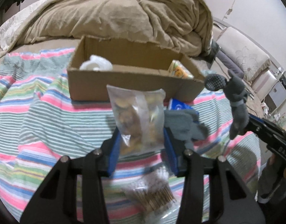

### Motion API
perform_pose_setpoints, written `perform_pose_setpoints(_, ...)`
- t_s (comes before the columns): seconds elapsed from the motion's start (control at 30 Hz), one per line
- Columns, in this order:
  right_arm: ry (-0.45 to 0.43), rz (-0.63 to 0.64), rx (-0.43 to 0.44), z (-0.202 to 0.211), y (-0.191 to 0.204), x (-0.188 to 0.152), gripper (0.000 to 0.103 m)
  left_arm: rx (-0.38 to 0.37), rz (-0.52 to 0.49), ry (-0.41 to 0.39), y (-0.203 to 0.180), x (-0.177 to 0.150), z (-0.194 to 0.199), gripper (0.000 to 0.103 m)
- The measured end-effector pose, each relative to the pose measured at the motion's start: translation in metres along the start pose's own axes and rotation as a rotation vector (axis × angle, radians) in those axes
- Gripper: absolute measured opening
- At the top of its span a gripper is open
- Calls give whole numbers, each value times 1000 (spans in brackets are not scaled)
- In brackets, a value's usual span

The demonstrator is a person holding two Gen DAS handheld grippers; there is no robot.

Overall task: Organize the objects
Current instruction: 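Grasp the gray dotted gloves with the right gripper while the left grasps the clear snack bag, then lower the gloves and snack bag into the box and open both grippers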

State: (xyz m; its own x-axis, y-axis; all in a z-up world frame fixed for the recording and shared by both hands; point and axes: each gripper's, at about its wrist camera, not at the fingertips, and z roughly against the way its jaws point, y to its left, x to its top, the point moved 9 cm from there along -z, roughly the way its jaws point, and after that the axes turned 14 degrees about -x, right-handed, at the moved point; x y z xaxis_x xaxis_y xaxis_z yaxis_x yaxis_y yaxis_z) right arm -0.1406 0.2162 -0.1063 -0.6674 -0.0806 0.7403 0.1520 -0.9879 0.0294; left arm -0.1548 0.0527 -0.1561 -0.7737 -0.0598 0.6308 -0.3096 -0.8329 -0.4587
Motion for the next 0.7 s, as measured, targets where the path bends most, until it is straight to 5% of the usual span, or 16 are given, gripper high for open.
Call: perform_pose_setpoints(0.7,-136,34,4,16,10,82,20,7,-81,-147,-16,75,63,45)
